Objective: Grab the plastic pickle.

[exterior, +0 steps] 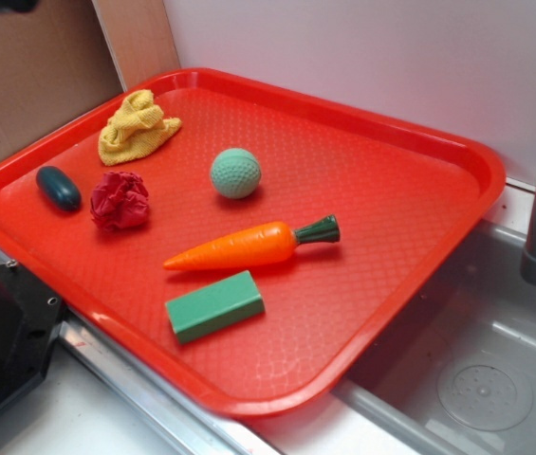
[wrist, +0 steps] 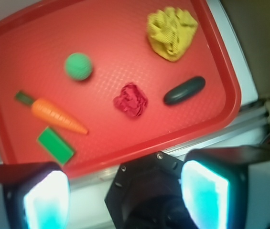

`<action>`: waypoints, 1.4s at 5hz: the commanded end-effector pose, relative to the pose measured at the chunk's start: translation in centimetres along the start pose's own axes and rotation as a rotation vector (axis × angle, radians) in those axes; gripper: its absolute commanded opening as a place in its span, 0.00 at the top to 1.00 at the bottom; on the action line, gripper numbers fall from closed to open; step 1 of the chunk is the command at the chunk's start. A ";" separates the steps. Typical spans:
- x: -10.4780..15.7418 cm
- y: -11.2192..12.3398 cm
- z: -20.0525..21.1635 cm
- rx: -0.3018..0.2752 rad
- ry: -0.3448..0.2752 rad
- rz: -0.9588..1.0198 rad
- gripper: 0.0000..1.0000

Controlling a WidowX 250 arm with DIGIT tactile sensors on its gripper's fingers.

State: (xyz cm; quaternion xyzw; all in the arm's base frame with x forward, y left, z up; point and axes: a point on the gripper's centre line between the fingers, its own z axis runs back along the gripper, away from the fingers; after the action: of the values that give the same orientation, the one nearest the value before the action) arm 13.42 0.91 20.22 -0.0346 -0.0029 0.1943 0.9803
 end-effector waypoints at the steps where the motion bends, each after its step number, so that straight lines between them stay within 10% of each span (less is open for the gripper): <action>1: 4.2 3.1 -3.1 0.002 -0.021 0.364 0.00; 4: 7.8 7.2 -10.7 0.087 -0.072 0.736 0.00; 7: 4.9 9.7 -15.0 0.180 -0.115 0.976 0.00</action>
State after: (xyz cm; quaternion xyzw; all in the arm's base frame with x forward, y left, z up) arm 14.93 10.20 3.68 0.0668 -0.0031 0.6249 0.7778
